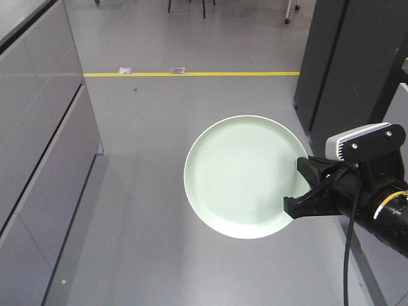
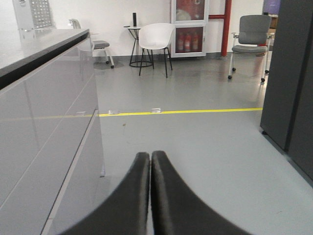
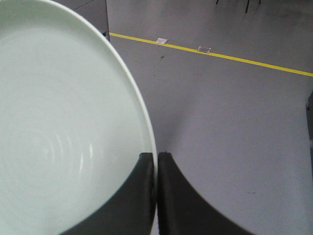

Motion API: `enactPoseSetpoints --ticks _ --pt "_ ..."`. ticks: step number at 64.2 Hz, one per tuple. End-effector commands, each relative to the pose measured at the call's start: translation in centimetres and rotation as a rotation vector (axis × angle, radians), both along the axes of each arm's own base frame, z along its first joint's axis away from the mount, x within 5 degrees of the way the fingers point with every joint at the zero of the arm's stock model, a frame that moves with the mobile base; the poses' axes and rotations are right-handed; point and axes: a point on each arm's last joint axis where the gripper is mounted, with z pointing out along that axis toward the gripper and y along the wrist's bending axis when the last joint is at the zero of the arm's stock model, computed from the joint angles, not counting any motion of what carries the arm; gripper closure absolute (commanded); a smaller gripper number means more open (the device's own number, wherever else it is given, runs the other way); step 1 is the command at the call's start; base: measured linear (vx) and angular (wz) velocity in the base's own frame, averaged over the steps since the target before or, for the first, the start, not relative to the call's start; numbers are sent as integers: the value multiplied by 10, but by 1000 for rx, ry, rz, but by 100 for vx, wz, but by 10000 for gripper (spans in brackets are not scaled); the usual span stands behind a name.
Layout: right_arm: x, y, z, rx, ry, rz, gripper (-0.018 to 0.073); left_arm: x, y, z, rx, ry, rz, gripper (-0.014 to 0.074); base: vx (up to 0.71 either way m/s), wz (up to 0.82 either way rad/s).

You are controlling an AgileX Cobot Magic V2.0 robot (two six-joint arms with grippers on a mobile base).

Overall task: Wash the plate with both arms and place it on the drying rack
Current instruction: 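Turn the base toward the sink counter holding the plate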

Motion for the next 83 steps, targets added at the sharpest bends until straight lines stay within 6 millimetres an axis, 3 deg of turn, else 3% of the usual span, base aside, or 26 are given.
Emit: enactPoseSetpoints --ticks 1,83 --pt "2 0 21 39 -127 1 564 0 0 2 -12 -73 -1 599 14 -17" --pt "2 0 21 39 -127 1 564 0 0 2 -12 -73 -1 599 11 -37"
